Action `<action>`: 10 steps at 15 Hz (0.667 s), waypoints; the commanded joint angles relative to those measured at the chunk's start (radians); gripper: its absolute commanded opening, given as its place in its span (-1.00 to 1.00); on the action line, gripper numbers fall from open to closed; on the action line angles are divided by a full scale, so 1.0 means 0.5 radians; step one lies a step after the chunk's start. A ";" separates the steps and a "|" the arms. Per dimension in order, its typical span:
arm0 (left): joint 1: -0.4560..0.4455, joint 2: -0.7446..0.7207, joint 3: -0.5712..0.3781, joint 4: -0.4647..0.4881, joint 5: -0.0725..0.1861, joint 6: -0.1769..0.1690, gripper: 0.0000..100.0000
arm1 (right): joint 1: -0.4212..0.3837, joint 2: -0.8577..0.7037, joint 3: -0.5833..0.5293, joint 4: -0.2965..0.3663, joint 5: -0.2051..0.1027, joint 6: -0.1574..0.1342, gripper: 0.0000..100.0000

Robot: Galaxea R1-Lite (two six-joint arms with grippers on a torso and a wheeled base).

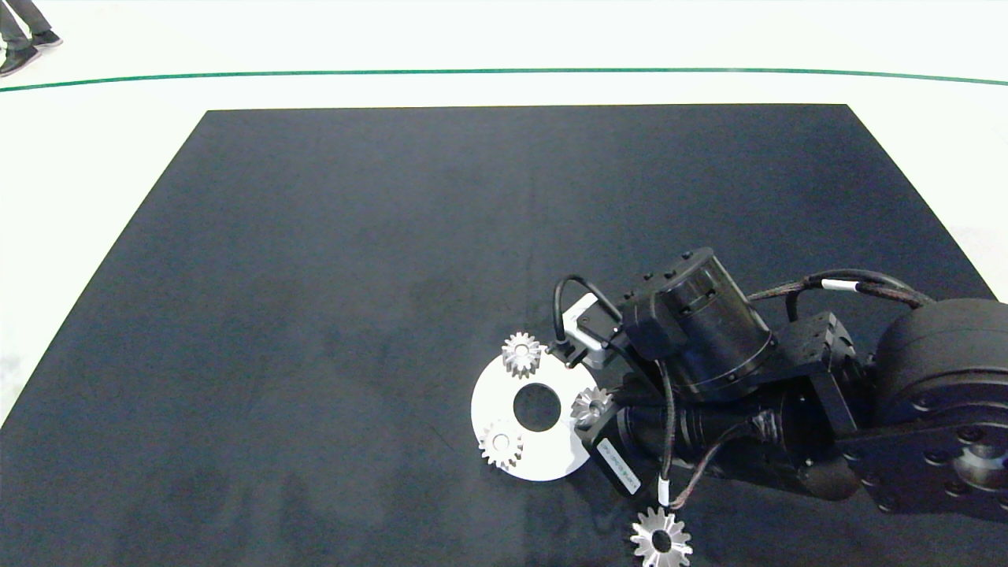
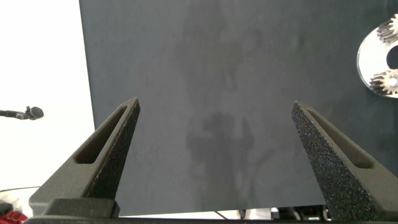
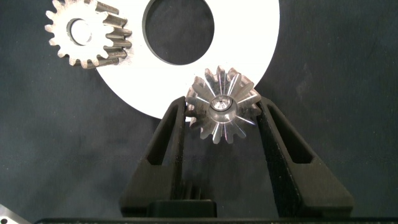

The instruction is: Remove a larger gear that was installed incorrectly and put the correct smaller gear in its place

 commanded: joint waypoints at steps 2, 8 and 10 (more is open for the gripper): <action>0.000 -0.001 0.002 0.010 0.001 0.001 1.00 | 0.001 -0.013 0.008 -0.005 -0.010 0.002 1.00; 0.000 0.005 0.017 -0.113 -0.008 -0.014 1.00 | -0.042 -0.550 0.244 -0.343 -0.320 0.100 1.00; 0.009 -0.016 0.073 -0.184 0.001 -0.005 1.00 | -0.082 -1.041 0.609 -0.499 -0.584 0.078 1.00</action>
